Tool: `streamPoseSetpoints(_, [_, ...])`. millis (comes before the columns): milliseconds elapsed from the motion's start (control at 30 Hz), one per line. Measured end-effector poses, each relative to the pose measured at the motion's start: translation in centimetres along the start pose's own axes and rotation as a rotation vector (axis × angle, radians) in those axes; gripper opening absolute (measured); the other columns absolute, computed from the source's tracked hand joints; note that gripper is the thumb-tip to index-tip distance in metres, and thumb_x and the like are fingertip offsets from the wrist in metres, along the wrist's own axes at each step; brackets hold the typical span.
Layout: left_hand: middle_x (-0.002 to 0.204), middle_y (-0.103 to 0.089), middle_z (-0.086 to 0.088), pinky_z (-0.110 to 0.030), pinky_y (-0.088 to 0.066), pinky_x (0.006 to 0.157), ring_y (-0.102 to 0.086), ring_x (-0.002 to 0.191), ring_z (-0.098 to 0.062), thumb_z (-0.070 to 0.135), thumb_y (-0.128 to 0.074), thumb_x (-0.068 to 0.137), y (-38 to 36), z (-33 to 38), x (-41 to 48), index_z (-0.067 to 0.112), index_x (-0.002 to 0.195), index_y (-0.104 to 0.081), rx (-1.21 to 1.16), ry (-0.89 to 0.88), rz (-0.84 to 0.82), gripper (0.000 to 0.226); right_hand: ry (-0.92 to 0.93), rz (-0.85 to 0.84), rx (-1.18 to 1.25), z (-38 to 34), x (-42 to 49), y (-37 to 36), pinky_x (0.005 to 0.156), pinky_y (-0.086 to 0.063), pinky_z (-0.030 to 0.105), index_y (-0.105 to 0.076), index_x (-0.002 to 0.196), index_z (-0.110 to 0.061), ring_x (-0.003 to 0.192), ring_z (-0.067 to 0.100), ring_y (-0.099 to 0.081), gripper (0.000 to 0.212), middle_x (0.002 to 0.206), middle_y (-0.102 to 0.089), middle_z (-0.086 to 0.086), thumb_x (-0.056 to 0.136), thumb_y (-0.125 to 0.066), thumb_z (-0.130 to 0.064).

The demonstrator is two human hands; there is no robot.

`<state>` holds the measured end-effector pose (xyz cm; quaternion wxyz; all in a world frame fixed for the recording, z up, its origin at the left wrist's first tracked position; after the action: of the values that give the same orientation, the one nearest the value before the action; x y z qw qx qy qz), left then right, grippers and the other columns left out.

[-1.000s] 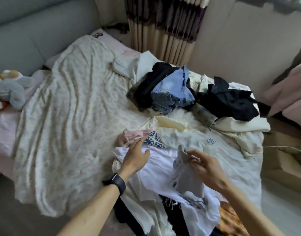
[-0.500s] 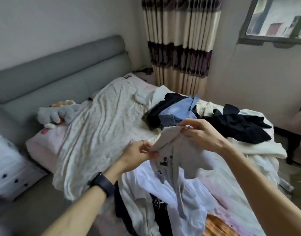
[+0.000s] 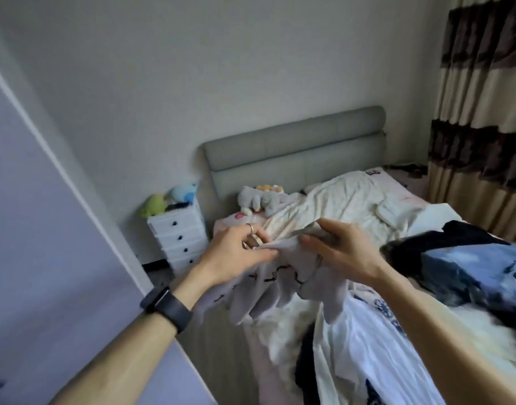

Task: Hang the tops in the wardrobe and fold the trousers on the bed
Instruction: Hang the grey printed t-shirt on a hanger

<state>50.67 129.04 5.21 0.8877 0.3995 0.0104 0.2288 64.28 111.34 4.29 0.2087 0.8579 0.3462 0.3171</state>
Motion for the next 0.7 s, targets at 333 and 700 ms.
streamPoseSetpoints(333, [0.053, -0.045, 0.011, -0.032, -0.026, 0.053, -0.034, 0.052, -0.008, 0.045, -0.074, 0.085, 7.2, -19.4, -14.5, 0.027, 0.06, -0.046, 0.253, 0.359, 0.028, 0.042, 0.064, -0.204, -0.06, -5.7, 3.5, -14.8, 0.06, -0.038, 0.022, -0.045, 0.058, -0.041, 0.059, 0.007, -0.046, 0.044, 0.054, -0.051, -0.017, 0.094, -0.069, -0.033])
streamPoseSetpoints(700, [0.115, -0.057, 0.017, -0.019, -0.038, 0.091, -0.056, 0.109, -0.005, 0.042, -0.08, 0.082, 13.9, -26.9, -24.7, 0.041, 0.075, -0.058, 0.245, 0.482, -0.055, 0.024, 0.154, -0.301, -0.091, -7.7, 1.6, -25.4, 0.074, -0.04, 0.005, -0.077, 0.094, -0.022, 0.081, 0.009, -0.063, 0.004, 0.089, -0.07, -0.007, 0.09, -0.075, -0.023])
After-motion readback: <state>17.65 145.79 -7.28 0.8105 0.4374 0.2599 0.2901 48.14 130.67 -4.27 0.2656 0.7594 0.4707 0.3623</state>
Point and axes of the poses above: each hand's wrist, its own x-axis towards the middle knuckle, its own y-axis out of the back of the hand, z = x × y, the point moved 5 cm from there along x, towards the middle knuckle
